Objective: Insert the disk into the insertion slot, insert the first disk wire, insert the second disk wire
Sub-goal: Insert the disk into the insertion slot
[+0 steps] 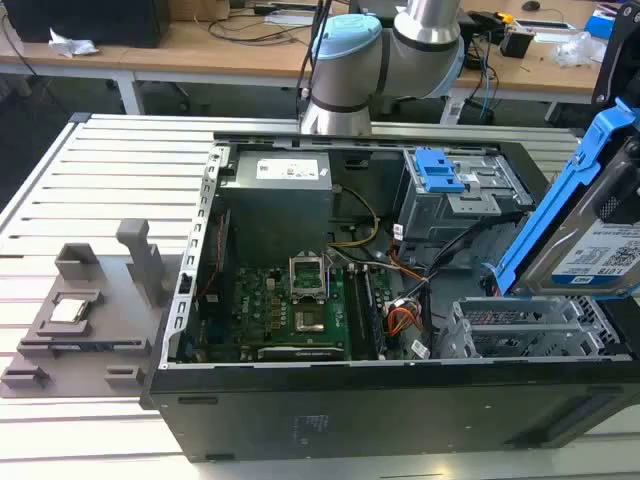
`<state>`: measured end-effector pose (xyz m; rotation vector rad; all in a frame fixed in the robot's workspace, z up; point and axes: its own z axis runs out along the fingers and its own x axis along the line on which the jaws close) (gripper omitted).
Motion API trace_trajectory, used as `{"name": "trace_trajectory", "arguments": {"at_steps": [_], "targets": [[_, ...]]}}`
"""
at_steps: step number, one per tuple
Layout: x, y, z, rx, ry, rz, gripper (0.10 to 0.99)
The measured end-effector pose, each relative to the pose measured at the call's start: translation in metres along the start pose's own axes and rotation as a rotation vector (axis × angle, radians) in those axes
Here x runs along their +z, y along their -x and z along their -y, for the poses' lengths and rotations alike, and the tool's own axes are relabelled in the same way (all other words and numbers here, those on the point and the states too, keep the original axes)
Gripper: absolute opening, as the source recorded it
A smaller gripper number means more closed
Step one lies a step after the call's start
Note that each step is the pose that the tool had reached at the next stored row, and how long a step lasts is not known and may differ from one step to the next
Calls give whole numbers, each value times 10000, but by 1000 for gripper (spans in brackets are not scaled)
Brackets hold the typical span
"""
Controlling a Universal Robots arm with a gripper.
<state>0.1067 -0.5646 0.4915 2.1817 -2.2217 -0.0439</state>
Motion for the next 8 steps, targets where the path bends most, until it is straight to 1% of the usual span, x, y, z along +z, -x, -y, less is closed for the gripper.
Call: {"name": "trace_trajectory", "arguments": {"at_steps": [1, 2, 3, 8], "targets": [[0, 0, 0, -57, 0, -3, 361], [0, -1, 0, -356, 1, -14, 361], [0, 0, 0, -421, 0, -16, 361], [21, 0, 1, -422, 0, -17, 361]]}}
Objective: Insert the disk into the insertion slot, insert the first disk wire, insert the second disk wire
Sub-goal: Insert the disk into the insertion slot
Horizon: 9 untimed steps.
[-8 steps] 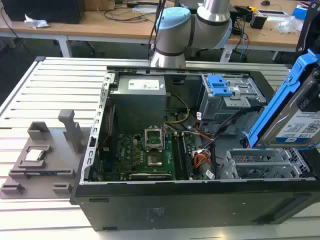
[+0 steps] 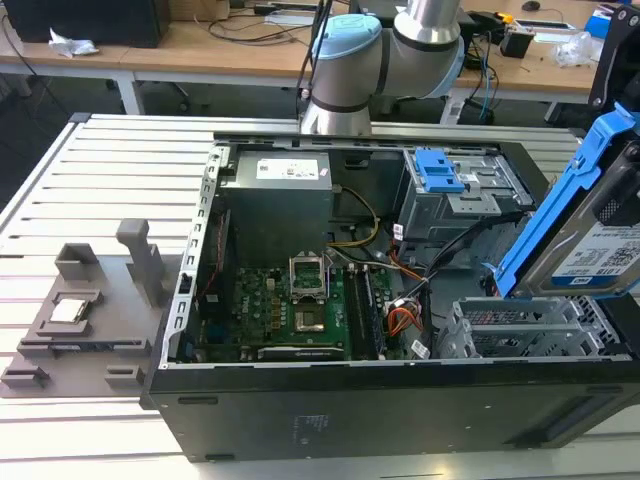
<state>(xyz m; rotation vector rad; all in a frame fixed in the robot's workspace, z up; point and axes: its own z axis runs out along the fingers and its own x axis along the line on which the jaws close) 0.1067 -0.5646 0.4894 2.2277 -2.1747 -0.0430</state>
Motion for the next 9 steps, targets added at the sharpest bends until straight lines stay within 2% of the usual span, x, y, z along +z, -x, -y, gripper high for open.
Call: {"name": "trace_trajectory", "arguments": {"at_steps": [4, 9], "targets": [[11, 0, 0, 0, 0, 3, 361], [62, 0, 3, 0, 0, 0, 361]]}}
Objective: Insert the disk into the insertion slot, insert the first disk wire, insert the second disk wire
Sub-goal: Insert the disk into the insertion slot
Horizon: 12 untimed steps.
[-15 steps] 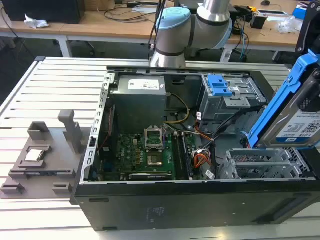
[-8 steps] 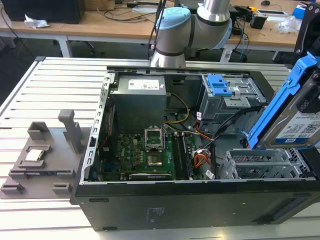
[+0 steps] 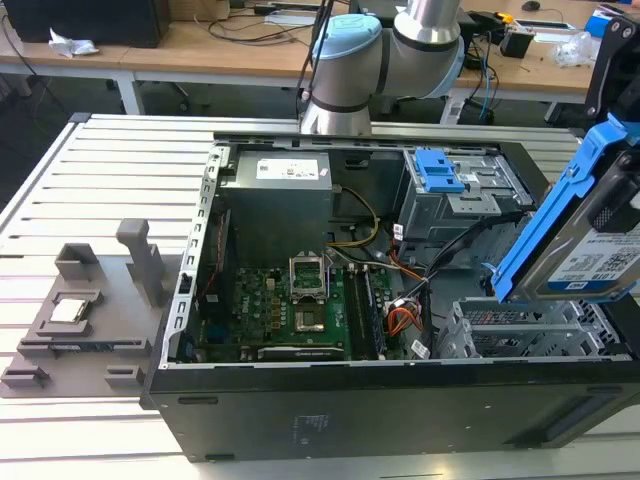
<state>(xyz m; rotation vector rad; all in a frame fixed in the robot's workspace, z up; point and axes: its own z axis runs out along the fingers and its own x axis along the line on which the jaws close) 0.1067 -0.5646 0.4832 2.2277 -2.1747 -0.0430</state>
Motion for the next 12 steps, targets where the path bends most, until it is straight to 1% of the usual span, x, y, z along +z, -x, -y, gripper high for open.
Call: {"name": "trace_trajectory", "arguments": {"at_steps": [6, 12], "targets": [[23, 0, 1, 0, -1, 0, 361], [70, 0, 3, 0, 0, 0, 361]]}}
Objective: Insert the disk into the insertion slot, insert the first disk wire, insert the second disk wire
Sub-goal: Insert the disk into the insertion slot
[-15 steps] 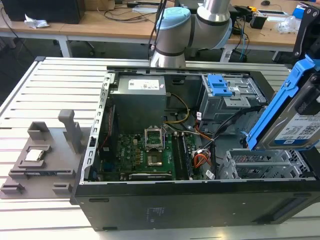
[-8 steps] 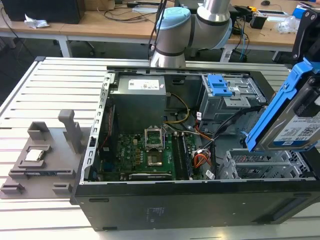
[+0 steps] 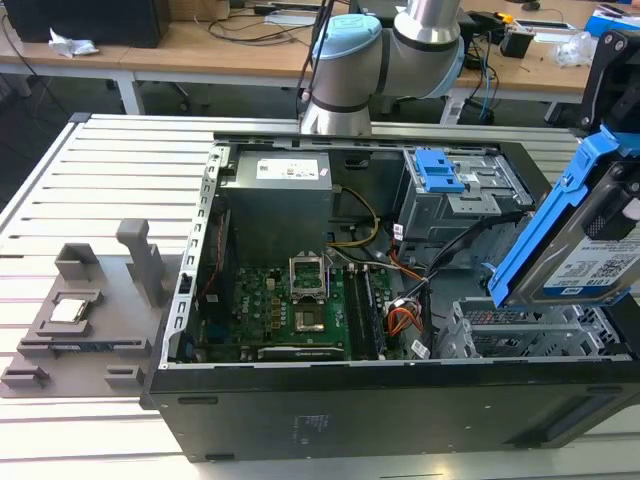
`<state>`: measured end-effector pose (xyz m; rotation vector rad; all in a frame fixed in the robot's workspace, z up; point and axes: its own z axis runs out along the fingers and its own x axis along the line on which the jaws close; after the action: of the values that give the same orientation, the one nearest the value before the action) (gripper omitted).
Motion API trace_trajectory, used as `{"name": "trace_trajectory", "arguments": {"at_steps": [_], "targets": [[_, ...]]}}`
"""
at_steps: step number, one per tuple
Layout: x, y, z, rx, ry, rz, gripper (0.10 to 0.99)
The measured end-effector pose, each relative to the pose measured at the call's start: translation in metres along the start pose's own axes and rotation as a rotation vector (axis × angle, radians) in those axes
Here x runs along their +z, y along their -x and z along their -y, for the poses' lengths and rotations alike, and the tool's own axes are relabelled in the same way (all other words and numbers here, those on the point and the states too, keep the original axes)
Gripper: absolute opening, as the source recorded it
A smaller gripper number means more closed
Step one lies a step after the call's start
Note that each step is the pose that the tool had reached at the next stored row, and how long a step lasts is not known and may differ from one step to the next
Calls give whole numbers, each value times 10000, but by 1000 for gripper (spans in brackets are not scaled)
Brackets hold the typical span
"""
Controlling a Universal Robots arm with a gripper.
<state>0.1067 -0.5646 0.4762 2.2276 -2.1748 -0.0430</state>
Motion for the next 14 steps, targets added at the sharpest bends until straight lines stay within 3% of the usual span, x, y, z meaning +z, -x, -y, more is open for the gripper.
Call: {"name": "trace_trajectory", "arguments": {"at_steps": [14], "targets": [[121, 0, 5, 0, 0, 1, 361]]}}
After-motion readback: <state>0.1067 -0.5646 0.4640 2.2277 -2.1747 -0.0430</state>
